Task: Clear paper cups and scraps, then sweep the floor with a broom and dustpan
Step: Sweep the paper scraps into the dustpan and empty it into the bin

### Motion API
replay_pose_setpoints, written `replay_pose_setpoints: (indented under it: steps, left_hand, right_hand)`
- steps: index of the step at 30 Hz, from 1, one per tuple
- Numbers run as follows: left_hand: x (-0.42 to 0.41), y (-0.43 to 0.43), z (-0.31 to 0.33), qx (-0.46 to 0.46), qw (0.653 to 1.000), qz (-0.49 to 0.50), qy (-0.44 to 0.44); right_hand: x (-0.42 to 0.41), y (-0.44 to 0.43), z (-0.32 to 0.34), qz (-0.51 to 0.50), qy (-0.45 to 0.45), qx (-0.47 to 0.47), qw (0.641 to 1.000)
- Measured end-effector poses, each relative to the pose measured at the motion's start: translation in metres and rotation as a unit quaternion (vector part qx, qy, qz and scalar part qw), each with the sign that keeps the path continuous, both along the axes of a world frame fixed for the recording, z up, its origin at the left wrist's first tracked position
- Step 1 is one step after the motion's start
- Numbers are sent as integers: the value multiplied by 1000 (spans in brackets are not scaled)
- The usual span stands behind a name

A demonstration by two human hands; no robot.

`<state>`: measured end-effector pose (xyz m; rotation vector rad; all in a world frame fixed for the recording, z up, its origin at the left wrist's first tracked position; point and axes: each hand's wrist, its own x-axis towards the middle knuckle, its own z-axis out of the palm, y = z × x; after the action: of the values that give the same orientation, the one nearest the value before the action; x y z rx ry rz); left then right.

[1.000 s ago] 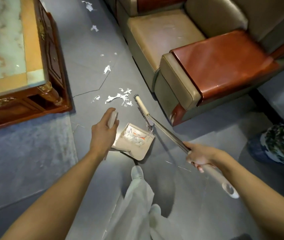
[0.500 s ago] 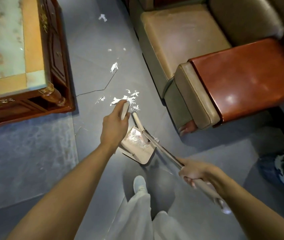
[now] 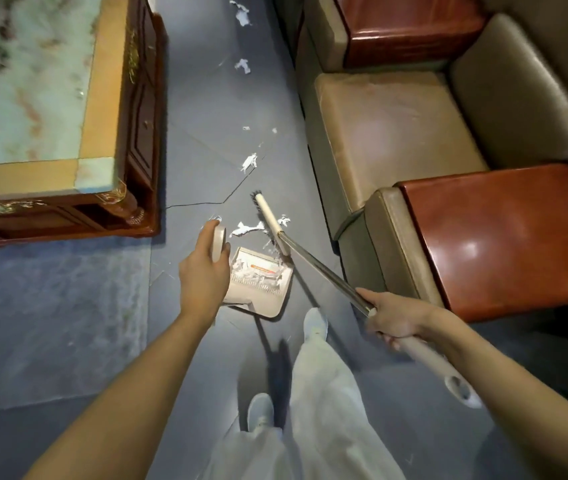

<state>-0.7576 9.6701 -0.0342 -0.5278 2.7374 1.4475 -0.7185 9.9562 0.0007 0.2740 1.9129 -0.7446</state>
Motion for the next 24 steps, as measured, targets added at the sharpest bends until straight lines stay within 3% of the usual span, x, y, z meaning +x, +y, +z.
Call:
replay_pose_setpoints:
  steps: [8, 14, 18, 21, 24]
  left_hand:
    - [-90, -4, -3, -36, 996, 86, -16]
    - [-126, 0, -3, -52, 995, 72, -40]
    - [-135, -6, -2, -66, 994, 72, -40]
    - [-138, -13, -1, -62, 995, 68, -49]
    - [-137, -20, 1, -57, 996, 61, -44]
  right_hand:
    - [-178, 9, -32, 157, 44, 72, 984]
    - [-224, -2, -61, 270, 37, 125, 954]
    - [-216, -7, -60, 256, -47, 70, 963]
    - [-204, -3, -50, 135, -150, 17, 979]
    - [-205, 3, -33, 75, -184, -12, 980]
